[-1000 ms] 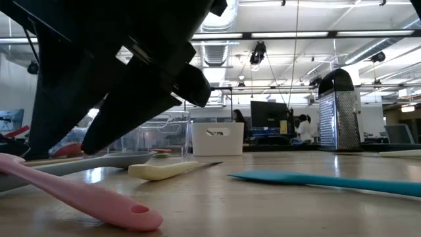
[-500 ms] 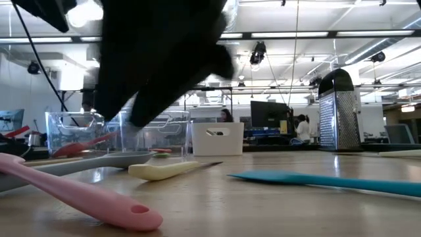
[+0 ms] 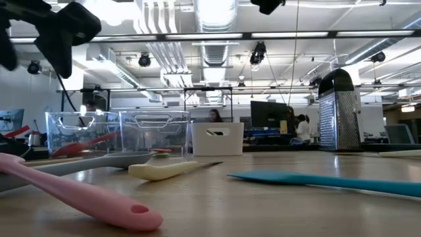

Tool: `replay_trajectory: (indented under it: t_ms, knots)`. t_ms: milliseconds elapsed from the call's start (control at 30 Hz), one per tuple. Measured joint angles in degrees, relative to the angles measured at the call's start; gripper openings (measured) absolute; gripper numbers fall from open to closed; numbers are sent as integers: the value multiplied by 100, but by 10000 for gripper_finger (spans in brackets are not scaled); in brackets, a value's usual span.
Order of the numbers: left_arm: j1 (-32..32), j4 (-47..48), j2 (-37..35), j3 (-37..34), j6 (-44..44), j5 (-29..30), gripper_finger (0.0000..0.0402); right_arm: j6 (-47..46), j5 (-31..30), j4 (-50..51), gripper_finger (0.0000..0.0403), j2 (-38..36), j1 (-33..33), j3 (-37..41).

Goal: Pick & Place Kitchen Items
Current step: Put the pink spatula into the right transparent bin

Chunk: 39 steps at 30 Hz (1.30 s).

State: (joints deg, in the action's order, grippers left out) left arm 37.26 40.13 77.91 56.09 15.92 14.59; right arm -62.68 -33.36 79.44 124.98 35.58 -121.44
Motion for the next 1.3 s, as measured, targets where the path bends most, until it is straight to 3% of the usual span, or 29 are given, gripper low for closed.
replay_trajectory:
  t_ms: [167,467,667,1300]
  knots:
    - [-2,-430,674,329,-306,-800,245,-374,-20,614,106,-12,3,6]
    - [-91,-619,1428,940,-573,-883,245,-852,26,1057,117,-12,30,96]
    - [-120,-657,1842,1132,-679,-1252,245,-885,39,1059,115,-12,69,163]
    - [-240,-928,2643,1120,60,-859,245,-1042,80,1059,114,-10,95,319]
